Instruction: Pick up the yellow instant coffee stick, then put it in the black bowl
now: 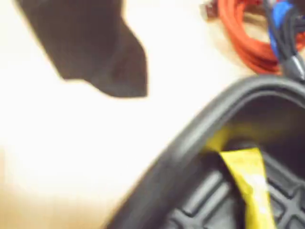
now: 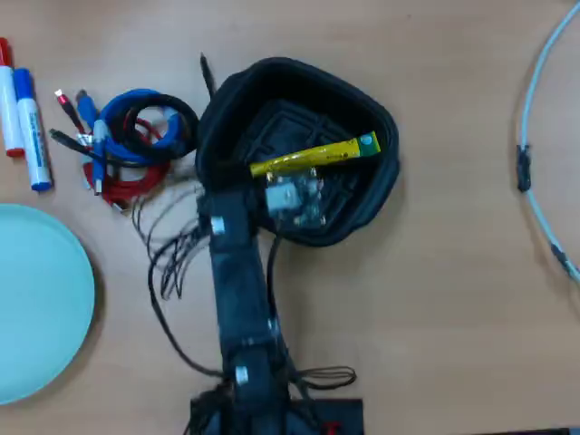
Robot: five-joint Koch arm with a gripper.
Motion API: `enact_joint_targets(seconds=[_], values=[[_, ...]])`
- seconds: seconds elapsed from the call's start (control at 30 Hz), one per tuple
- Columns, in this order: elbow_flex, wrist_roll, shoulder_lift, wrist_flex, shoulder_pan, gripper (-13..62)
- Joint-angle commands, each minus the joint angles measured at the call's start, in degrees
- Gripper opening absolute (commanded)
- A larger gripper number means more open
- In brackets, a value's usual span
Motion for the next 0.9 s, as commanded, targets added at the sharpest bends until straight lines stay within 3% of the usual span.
enact_joint_targets(seconds=[0.0,0.37,0.87], values=[[4.3,2.8,9.1,-6.5,-2.3,46.1],[70.0,7.8,38.4,-52.5,-3.6,46.1],[95.5,8.4,38.5,-75.2,-0.7,46.1]])
